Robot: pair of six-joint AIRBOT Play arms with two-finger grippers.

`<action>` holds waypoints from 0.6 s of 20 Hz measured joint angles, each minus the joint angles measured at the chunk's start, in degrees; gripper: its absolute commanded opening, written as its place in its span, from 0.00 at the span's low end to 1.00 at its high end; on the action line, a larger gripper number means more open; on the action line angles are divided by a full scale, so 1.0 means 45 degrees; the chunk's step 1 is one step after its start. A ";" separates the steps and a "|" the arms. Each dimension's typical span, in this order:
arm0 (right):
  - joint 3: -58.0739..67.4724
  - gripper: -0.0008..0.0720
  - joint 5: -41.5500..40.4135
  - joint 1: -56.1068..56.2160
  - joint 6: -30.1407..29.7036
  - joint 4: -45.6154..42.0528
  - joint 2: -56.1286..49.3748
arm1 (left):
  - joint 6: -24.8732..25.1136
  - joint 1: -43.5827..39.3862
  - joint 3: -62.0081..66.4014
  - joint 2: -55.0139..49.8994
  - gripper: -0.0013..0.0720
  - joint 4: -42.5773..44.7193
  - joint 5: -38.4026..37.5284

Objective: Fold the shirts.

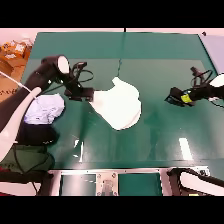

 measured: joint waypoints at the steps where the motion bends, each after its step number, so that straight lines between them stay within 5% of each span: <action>1: 0.0063 0.41 -0.0170 0.0010 -0.0466 0.0806 -0.0622 | -0.0024 0.0024 -0.0510 -0.0097 0.88 -0.0092 0.0918; 6: 0.1277 0.41 -0.0544 0.0821 -0.2103 0.3633 -0.3614 | 0.0029 0.0068 -0.1511 -0.0743 0.83 -0.0636 0.4357; 7: 0.1715 0.41 -0.0549 0.1103 -0.2259 0.3939 -0.4177 | 0.0194 0.0078 -0.1588 -0.0840 0.69 -0.0753 0.4775; 8: 0.2161 0.41 -0.0549 0.1365 -0.2356 0.4148 -0.4673 | 0.0350 0.0107 -0.1642 -0.0903 0.39 -0.0840 0.5061; 11: 0.3623 0.41 -0.0748 0.2030 -0.2516 0.4522 -0.6047 | 0.0661 0.0418 -0.1724 -0.1005 0.05 -0.1005 0.5537; 12: 0.4012 0.40 -0.0792 0.2166 -0.2555 0.4580 -0.6377 | 0.0767 0.0573 -0.1734 -0.1020 0.05 -0.1044 0.5518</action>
